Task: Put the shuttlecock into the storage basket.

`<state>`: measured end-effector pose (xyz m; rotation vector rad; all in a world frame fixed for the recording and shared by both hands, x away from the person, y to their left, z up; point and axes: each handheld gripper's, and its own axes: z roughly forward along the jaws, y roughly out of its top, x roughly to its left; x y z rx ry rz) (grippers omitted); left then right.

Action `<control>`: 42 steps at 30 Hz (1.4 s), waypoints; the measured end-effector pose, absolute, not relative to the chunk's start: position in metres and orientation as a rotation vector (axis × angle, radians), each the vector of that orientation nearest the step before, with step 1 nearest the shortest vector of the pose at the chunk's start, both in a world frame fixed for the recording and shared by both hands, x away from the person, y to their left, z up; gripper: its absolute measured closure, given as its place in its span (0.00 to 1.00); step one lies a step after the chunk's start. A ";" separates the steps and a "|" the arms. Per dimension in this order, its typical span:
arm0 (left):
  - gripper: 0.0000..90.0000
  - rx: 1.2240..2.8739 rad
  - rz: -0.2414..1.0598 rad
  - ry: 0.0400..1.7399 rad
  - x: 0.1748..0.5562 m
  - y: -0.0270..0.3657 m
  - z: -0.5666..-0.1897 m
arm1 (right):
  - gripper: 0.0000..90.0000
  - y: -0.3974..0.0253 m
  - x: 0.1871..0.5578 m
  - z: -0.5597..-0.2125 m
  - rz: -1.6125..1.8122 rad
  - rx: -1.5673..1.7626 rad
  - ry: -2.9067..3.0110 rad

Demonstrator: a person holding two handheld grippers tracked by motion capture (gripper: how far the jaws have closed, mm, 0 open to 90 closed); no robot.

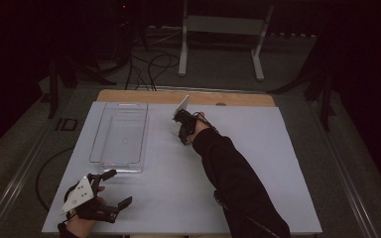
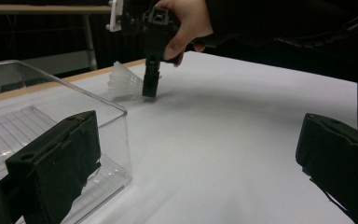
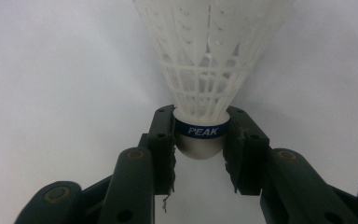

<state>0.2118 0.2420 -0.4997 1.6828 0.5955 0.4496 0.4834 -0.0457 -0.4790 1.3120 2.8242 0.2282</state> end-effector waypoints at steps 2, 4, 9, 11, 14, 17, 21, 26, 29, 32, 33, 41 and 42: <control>0.00 1.682 0.450 0.596 0.212 0.242 -0.500 | 0.73 -0.049 0.482 -0.477 0.233 1.291 2.835; 0.00 1.682 0.449 0.595 0.212 0.242 -0.500 | 0.73 -0.053 0.479 -0.475 0.233 1.262 2.845; 0.00 1.685 0.449 0.595 0.212 0.241 -0.500 | 0.73 -0.058 0.473 -0.473 0.238 1.196 2.864; 0.00 1.685 0.450 0.596 0.212 0.241 -0.499 | 0.73 -0.059 0.467 -0.474 0.245 1.115 2.898; 0.00 1.687 0.448 0.600 0.212 0.241 -0.500 | 0.73 -0.060 0.456 -0.474 0.235 1.012 2.912; 0.00 1.689 0.448 0.597 0.212 0.241 -0.500 | 0.73 -0.062 0.451 -0.476 0.215 0.932 2.926; 0.00 1.694 0.449 0.596 0.212 0.240 -0.500 | 0.73 -0.068 0.442 -0.477 0.208 0.829 2.964; 0.00 1.696 0.450 0.594 0.212 0.240 -0.500 | 0.73 -0.076 0.434 -0.476 0.203 0.695 3.006; 0.00 1.697 0.450 0.594 0.212 0.240 -0.500 | 0.73 -0.081 0.429 -0.475 0.196 0.625 3.020; 0.00 1.694 0.450 0.596 0.211 0.240 -0.499 | 0.73 -0.089 0.423 -0.474 0.185 0.567 3.027; 0.00 1.694 0.449 0.597 0.212 0.240 -0.499 | 0.73 -0.091 0.419 -0.474 0.167 0.546 3.022; 0.00 1.695 0.447 0.600 0.212 0.239 -0.499 | 0.73 -0.123 0.396 -0.466 0.163 0.442 3.037; 0.00 1.696 0.445 0.599 0.212 0.238 -0.498 | 0.73 -0.126 0.393 -0.465 0.168 0.435 3.041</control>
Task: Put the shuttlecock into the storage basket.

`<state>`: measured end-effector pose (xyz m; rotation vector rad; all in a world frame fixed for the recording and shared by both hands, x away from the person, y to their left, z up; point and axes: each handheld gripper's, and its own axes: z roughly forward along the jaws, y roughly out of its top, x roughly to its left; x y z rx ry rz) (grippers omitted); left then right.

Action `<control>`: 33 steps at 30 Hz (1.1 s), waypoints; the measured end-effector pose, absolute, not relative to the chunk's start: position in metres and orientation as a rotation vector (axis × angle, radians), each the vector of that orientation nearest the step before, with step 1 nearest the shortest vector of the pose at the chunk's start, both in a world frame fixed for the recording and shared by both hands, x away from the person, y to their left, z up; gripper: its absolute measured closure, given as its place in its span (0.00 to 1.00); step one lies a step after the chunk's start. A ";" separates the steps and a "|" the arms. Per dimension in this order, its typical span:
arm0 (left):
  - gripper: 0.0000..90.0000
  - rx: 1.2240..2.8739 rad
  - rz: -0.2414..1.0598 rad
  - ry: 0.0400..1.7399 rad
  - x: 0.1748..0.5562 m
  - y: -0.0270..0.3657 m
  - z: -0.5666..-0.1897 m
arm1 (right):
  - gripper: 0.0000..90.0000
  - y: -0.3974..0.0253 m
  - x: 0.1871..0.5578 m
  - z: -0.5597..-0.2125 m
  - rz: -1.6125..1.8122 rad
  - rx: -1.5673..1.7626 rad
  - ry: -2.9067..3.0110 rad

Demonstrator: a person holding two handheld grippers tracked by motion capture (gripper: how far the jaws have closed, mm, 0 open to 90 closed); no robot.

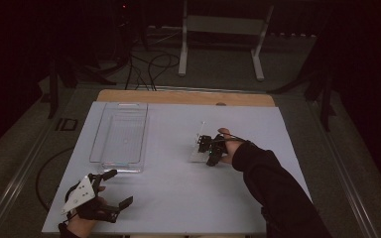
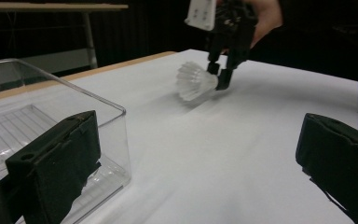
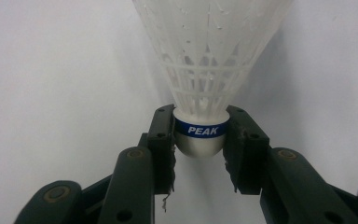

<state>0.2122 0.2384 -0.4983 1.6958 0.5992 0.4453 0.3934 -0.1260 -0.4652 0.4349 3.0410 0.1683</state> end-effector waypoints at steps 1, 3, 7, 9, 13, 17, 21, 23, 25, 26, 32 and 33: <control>0.00 1.696 0.446 0.597 0.212 0.238 -0.498 | 0.73 -0.129 0.390 -0.465 0.169 0.425 3.043; 0.00 1.698 0.441 0.598 0.213 0.237 -0.497 | 0.73 -0.134 0.385 -0.464 0.168 0.407 3.037; 0.00 1.710 0.425 0.596 0.214 0.234 -0.496 | 0.73 -0.141 0.374 -0.463 0.190 0.369 3.042; 0.00 1.700 0.391 0.604 0.215 0.232 -0.494 | 0.73 -0.142 0.368 -0.463 0.196 0.369 3.031; 0.00 1.717 0.357 0.612 0.219 0.228 -0.485 | 0.73 -0.144 0.355 -0.463 0.228 0.315 3.047; 0.00 1.738 0.337 0.610 0.221 0.222 -0.475 | 0.73 -0.148 0.347 -0.459 0.302 0.243 3.063; 0.00 1.807 0.303 0.639 0.225 0.214 -0.463 | 0.73 -0.147 0.336 -0.454 0.327 0.216 3.049; 0.00 1.842 0.291 0.648 0.228 0.211 -0.454 | 0.73 -0.146 0.329 -0.450 0.353 0.190 3.041; 0.00 1.845 0.295 0.650 0.230 0.208 -0.445 | 0.73 -0.144 0.323 -0.445 0.388 0.146 3.029; 0.00 1.847 0.288 0.644 0.232 0.207 -0.441 | 0.73 -0.144 0.321 -0.443 0.410 0.139 3.031; 0.00 1.873 0.239 0.643 0.242 0.202 -0.414 | 0.73 -0.143 0.313 -0.429 0.528 0.108 3.024; 0.00 1.878 0.249 0.647 0.243 0.202 -0.410 | 0.73 -0.144 0.312 -0.427 0.547 0.111 3.021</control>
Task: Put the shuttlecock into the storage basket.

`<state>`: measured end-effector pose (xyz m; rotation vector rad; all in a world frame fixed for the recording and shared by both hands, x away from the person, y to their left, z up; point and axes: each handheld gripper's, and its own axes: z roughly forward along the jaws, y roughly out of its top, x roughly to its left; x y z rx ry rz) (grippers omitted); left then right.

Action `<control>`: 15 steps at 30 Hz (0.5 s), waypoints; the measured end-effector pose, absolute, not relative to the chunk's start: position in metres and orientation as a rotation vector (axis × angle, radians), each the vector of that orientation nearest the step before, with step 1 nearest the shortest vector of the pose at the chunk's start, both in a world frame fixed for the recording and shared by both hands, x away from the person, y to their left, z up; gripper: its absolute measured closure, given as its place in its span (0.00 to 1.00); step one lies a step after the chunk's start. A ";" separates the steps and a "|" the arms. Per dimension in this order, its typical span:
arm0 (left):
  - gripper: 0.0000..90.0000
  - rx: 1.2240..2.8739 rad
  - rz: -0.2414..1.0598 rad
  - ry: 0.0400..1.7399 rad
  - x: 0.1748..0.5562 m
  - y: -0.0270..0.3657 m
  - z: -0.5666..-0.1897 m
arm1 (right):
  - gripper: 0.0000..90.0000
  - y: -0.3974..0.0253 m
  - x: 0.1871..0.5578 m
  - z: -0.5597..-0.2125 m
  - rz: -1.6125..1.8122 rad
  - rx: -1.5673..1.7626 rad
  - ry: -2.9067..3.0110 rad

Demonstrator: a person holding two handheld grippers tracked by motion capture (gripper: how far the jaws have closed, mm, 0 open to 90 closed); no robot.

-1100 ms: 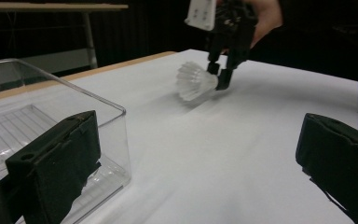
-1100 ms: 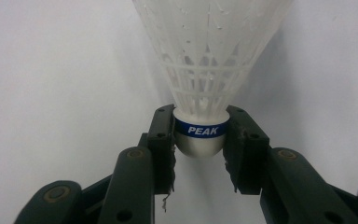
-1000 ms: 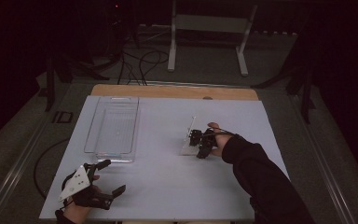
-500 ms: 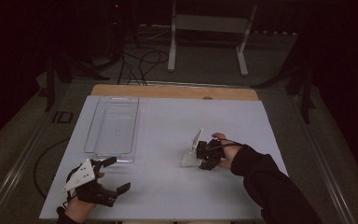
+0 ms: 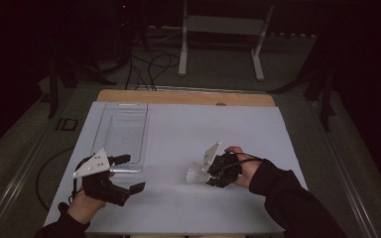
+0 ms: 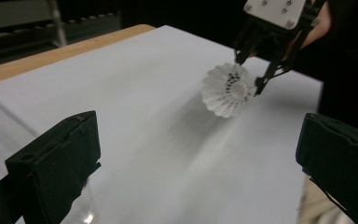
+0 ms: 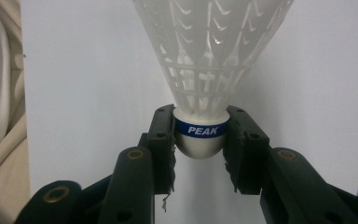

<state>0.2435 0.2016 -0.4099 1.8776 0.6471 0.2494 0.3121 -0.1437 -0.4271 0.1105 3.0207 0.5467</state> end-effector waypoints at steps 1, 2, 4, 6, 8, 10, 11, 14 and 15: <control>0.00 1.878 0.252 0.661 0.246 0.201 -0.407 | 0.73 -0.144 0.311 -0.426 0.547 0.104 3.014; 0.00 1.872 0.241 0.670 0.248 0.201 -0.404 | 0.73 -0.144 0.311 -0.425 0.553 0.097 3.013; 0.00 1.883 0.220 0.694 0.253 0.200 -0.398 | 0.73 -0.145 0.309 -0.423 0.576 0.090 3.002; 0.00 1.920 0.229 0.718 0.257 0.197 -0.393 | 0.73 -0.145 0.307 -0.420 0.601 0.095 2.993; 0.00 1.944 0.235 0.711 0.261 0.193 -0.389 | 0.73 -0.145 0.305 -0.418 0.621 0.088 2.994; 0.00 1.951 0.223 0.716 0.266 0.191 -0.385 | 0.73 -0.145 0.303 -0.416 0.642 0.074 2.988; 0.00 1.955 0.218 0.715 0.269 0.190 -0.383 | 0.73 -0.145 0.303 -0.415 0.646 0.074 2.986; 0.00 1.978 0.212 0.711 0.274 0.185 -0.376 | 0.73 -0.145 0.301 -0.409 0.692 0.055 2.969; 0.00 1.985 0.204 0.710 0.276 0.183 -0.373 | 0.73 -0.146 0.301 -0.408 0.701 0.051 2.966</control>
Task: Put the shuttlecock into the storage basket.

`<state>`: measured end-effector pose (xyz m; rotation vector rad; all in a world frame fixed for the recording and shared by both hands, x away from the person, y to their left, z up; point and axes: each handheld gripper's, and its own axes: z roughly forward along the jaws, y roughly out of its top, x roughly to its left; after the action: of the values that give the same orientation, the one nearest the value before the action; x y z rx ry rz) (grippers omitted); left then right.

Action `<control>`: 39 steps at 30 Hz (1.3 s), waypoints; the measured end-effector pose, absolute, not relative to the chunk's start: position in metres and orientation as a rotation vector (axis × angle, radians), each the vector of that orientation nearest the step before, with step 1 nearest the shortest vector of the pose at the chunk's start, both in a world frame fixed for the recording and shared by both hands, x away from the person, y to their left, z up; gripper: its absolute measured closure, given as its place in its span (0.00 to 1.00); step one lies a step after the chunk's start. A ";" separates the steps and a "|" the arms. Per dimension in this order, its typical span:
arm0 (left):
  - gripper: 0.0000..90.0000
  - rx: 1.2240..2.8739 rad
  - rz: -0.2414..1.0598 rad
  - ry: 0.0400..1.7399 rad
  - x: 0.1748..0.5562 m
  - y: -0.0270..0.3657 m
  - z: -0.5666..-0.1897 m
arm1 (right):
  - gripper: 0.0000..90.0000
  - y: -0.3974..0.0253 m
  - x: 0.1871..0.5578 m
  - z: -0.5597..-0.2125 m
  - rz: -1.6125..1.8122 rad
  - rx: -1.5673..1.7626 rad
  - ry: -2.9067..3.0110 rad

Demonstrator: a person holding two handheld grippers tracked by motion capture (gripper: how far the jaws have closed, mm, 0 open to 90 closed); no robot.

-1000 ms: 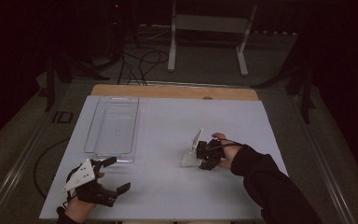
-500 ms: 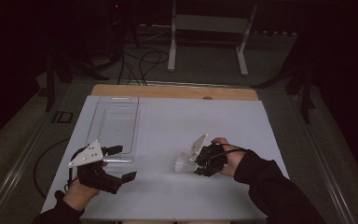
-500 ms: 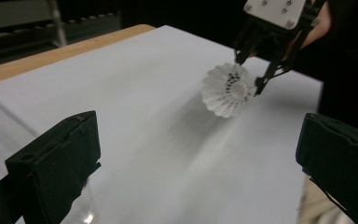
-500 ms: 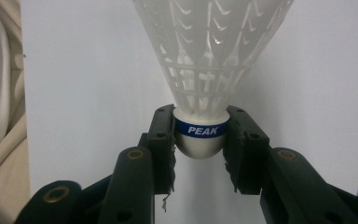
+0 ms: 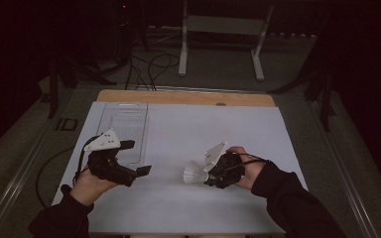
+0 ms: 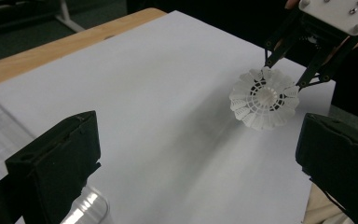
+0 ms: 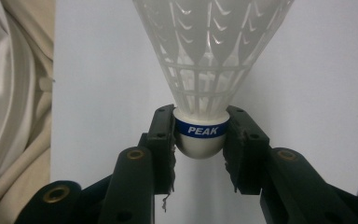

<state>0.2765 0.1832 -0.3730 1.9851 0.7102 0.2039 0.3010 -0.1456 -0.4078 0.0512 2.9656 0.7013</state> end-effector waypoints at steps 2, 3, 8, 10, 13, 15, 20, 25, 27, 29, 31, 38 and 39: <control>0.00 1.992 0.196 0.718 0.280 0.181 -0.370 | 0.73 -0.146 0.300 -0.405 0.712 0.044 2.955; 0.00 1.994 0.187 0.726 0.283 0.180 -0.368 | 0.73 -0.146 0.299 -0.404 0.718 0.043 2.953; 0.00 2.021 0.144 0.736 0.294 0.171 -0.364 | 0.73 -0.145 0.298 -0.401 0.735 0.030 2.929; 0.00 2.036 0.128 0.728 0.298 0.165 -0.364 | 0.73 -0.145 0.297 -0.400 0.757 0.031 2.925; 0.00 2.077 0.092 0.733 0.303 0.155 -0.367 | 0.73 -0.144 0.297 -0.400 0.770 0.019 2.919; 0.04 2.123 0.050 0.756 0.307 0.148 -0.372 | 0.73 -0.141 0.296 -0.400 0.787 0.009 2.909; 0.08 2.169 -0.025 0.743 0.313 0.133 -0.382 | 0.73 -0.137 0.294 -0.400 0.797 -0.011 2.903; 0.17 2.156 -0.114 0.722 0.315 0.122 -0.386 | 0.73 -0.134 0.294 -0.399 0.800 -0.024 2.905; 0.22 2.149 -0.139 0.716 0.316 0.119 -0.388 | 0.73 -0.133 0.294 -0.399 0.800 -0.030 2.907; 0.25 2.158 -0.152 0.714 0.317 0.116 -0.390 | 0.73 -0.132 0.293 -0.399 0.800 -0.036 2.904; 0.30 2.167 -0.173 0.706 0.316 0.114 -0.393 | 0.73 -0.131 0.292 -0.399 0.800 -0.046 2.901; 0.45 2.179 -0.262 0.714 0.319 0.108 -0.400 | 0.73 -0.127 0.292 -0.399 0.816 -0.065 2.905; 0.48 2.185 -0.269 0.707 0.320 0.108 -0.400 | 0.73 -0.126 0.292 -0.399 0.818 -0.069 2.904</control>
<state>0.3196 0.1079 -0.4003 2.1848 0.7074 -0.2695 0.2918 -0.1262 -0.3992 -0.0688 2.9039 0.8176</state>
